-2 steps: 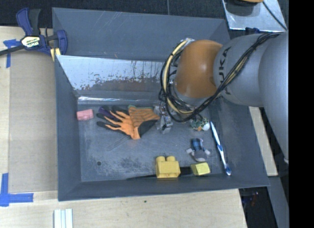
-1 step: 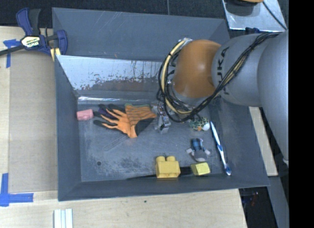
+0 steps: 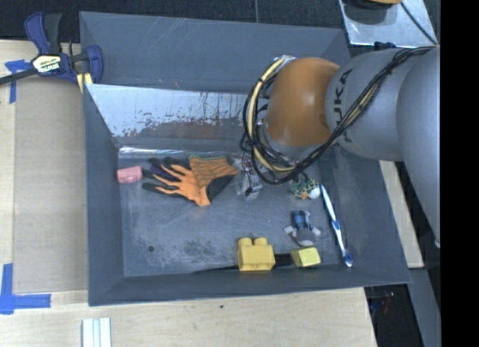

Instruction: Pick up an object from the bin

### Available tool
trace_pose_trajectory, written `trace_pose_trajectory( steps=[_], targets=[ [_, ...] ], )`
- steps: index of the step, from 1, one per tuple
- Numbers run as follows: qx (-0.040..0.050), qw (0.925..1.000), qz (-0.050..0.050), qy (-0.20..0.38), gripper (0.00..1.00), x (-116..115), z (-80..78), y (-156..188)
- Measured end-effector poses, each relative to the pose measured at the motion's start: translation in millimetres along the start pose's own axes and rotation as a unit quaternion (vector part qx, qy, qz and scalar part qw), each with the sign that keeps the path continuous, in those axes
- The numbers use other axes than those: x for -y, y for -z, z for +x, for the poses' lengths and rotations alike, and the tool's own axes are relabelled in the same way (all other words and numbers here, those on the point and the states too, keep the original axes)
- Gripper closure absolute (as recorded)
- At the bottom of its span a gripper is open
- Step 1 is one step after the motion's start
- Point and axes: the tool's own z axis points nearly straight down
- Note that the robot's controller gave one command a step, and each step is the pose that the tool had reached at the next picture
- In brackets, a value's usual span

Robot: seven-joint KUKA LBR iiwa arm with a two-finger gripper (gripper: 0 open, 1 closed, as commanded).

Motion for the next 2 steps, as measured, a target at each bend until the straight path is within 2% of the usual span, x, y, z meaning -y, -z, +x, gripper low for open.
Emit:
trace_pose_trajectory(
  steps=[2],
  targets=[
    [-0.0035,1.0,0.0,0.0,1.0,0.5,-0.1,66.1]
  ],
)
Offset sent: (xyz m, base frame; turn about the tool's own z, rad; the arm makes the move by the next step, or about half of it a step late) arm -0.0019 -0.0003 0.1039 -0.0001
